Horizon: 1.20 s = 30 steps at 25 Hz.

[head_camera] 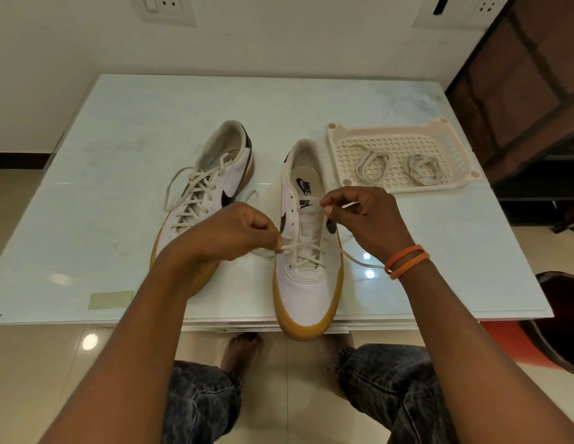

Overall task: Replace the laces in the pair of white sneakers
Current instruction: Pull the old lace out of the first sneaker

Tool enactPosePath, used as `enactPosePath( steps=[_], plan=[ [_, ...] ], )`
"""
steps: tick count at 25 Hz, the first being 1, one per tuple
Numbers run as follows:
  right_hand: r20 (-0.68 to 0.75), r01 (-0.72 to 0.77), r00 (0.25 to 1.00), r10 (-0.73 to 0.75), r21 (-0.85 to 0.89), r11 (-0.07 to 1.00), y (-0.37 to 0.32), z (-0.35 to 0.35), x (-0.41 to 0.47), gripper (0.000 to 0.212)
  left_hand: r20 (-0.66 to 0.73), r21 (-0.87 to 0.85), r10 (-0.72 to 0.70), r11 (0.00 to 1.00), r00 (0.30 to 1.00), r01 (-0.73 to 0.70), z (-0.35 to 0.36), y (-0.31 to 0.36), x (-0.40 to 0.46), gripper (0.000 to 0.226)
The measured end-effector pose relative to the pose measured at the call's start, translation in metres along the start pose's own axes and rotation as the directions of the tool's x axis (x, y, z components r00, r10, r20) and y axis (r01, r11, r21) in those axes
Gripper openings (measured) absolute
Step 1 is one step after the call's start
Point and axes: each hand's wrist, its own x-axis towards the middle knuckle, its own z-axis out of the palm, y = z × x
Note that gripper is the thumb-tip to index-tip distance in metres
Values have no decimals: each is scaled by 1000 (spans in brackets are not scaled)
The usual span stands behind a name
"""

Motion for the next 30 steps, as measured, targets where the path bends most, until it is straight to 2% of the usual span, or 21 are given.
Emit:
enactPosePath(
  steps=[3,5,7,8,10,11,12,14,16,17,20,22,23,24,26,27,28,30],
  plan=[
    [47,21,999,-21,-7,1000,-1,1,-1,16,-226,1,70,997,972,-71,6,-1,6,16],
    [99,-30,995,23,69,997,-4,-7,-2,26,-359,103,166,985,919,-138,21,6,13,25],
    [178,-155,974,138,83,984,-3,-19,-4,39,-360,278,232,951,904,-134,37,11,18,21],
    [255,-195,948,192,-13,981,-1,-23,-5,42,-323,347,247,929,913,-129,45,10,20,16],
    [476,-166,834,279,-265,950,5,-27,-8,31,-266,421,251,899,931,-122,56,6,23,11],
    [553,-151,774,308,-310,938,7,-28,-9,23,-261,415,239,903,935,-115,58,4,25,11],
    [570,-174,758,316,-290,941,7,-30,-10,17,-269,382,215,919,939,-101,58,4,27,11],
    [448,-256,841,304,-166,952,6,-43,-8,16,-297,252,150,965,943,-74,56,6,28,9],
    [199,-313,929,312,-25,949,8,-60,-4,15,-294,125,93,990,951,-59,54,6,29,9],
    [60,-331,942,330,4,944,13,-66,-2,13,-285,83,78,995,955,-56,53,6,29,10],
    [-263,-426,873,411,-1,905,31,-68,2,7,-266,-61,13,998,964,-30,53,9,27,14],
    [-389,-499,830,400,-197,844,31,-60,2,32,-254,-164,-30,986,967,-12,49,13,25,14],
    [-425,-488,839,339,-313,815,27,-56,1,44,-243,-227,-49,974,969,-7,45,14,23,15],
    [-418,-421,872,253,-380,824,20,-52,0,43,-223,-285,-54,958,973,-12,42,16,21,15],
    [-318,-224,937,146,-223,949,4,-34,-2,14,-163,-355,-18,934,986,-41,35,19,15,15],
    [-257,-172,958,129,-153,973,-3,-21,-5,11,-128,-370,18,927,992,-65,32,20,12,15],
    [-217,-149,969,118,-132,980,-8,-8,-8,25,-89,-375,61,923,994,-90,28,20,10,15],
    [-151,-116,985,81,-238,964,-10,13,-11,41,-28,-382,135,914,990,-135,18,18,5,14]
  ],
)
